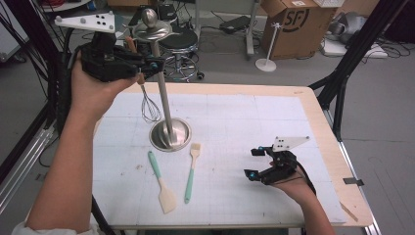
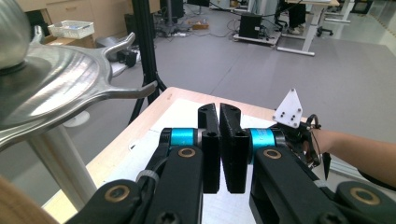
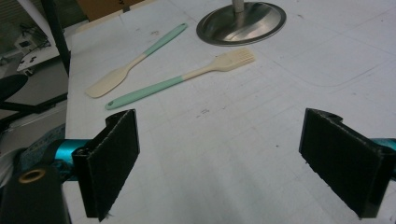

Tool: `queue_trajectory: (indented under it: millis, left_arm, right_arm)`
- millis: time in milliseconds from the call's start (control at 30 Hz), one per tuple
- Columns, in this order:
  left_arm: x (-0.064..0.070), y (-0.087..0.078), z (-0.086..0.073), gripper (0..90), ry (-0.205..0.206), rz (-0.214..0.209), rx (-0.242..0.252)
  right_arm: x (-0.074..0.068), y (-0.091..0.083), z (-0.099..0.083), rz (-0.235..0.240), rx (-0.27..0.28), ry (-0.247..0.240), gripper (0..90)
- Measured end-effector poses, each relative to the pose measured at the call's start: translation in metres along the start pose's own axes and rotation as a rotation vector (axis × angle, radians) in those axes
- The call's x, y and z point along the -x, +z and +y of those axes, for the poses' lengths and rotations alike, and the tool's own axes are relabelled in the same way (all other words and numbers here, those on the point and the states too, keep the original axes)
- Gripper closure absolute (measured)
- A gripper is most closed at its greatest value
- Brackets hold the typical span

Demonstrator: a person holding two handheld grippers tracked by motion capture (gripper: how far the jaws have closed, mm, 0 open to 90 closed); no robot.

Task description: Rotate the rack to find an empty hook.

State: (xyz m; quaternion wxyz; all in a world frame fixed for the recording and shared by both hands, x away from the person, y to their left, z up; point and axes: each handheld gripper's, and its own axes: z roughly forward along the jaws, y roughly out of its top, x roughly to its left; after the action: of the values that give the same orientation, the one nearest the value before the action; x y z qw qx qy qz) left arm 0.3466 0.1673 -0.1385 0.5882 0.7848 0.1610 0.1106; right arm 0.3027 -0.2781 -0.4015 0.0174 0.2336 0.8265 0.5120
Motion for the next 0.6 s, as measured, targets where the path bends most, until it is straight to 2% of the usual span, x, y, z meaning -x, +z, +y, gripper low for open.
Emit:
queue_trajectory:
  millis: [167,333,600]
  left_arm:
    - [0.003,0.005,-0.001,86.9,0.010,-0.014,-0.010]
    - [0.005,0.011,-0.005,84.5,0.009,-0.052,-0.011]
    - [0.005,0.016,-0.016,74.6,-0.005,-0.103,-0.017]
  right_arm:
    - [0.000,0.000,0.000,0.000,0.003,0.000,11.6]
    - [0.000,0.000,0.000,0.003,0.001,0.000,11.6]
    - [0.000,0.000,0.000,0.001,0.001,-0.001,11.7]
